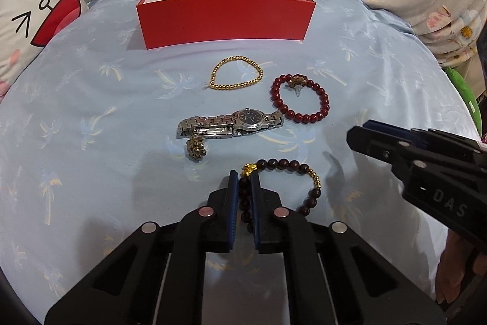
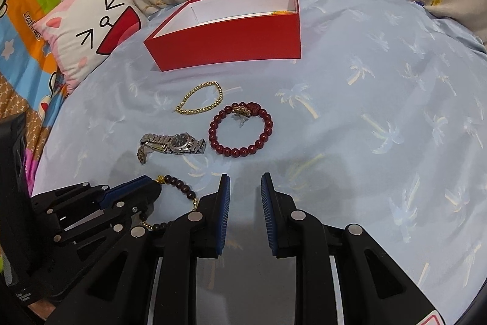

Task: Organize jewelry
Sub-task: 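Grasp the dark bead bracelet with the left tool while the right grasps the red bead bracelet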

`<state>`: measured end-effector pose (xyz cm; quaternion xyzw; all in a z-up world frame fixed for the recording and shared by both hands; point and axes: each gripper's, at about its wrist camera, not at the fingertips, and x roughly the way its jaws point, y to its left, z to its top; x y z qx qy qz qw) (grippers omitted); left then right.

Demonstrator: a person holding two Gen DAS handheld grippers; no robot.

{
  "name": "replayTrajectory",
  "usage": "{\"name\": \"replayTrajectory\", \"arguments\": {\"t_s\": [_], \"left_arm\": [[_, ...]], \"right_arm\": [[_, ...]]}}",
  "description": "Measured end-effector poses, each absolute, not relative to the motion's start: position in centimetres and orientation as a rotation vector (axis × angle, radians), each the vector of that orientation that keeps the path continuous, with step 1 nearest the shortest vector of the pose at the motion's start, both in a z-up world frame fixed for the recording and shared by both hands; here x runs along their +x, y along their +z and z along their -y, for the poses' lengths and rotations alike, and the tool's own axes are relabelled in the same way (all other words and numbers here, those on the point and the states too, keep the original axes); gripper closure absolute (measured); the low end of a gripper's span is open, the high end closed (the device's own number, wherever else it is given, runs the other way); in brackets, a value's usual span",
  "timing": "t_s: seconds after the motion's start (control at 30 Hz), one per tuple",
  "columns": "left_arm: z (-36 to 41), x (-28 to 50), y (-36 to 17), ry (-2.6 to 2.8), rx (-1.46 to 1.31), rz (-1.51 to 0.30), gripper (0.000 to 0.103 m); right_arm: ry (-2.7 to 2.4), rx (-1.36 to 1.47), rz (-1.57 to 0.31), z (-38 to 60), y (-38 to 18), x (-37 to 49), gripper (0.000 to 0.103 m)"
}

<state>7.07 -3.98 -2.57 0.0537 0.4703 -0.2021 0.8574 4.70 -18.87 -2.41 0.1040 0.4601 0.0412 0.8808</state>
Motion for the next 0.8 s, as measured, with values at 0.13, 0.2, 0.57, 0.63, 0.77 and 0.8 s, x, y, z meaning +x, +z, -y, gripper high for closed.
{"name": "replayTrajectory", "arguments": {"t_s": [0.13,0.2,0.57,0.63,0.77,0.8], "left_arm": [[3.3,7.4,-2.4,-0.401,0.111,-0.985,0.095],[2.8,7.8,-2.5,-0.384,0.104,-0.990,0.095],[2.3,8.3,-2.6,-0.380,0.083,-0.987,0.095],[2.2,8.4,-2.6,-0.381,0.079,-0.987,0.095],[2.3,8.4,-2.6,-0.382,0.080,-0.985,0.095],[2.3,8.4,-2.6,-0.382,0.080,-0.985,0.095]], "right_arm": [[0.074,0.212,-0.952,18.7,-2.5,6.1,0.081],[0.065,0.215,-0.949,18.8,-2.5,6.9,0.081],[0.024,0.205,-0.957,19.7,-3.8,10.2,0.081],[0.022,0.199,-0.962,19.7,-4.1,10.4,0.081],[0.019,0.183,-0.951,19.6,-4.3,10.5,0.084],[0.017,0.179,-0.949,19.5,-4.3,10.6,0.088]]}}
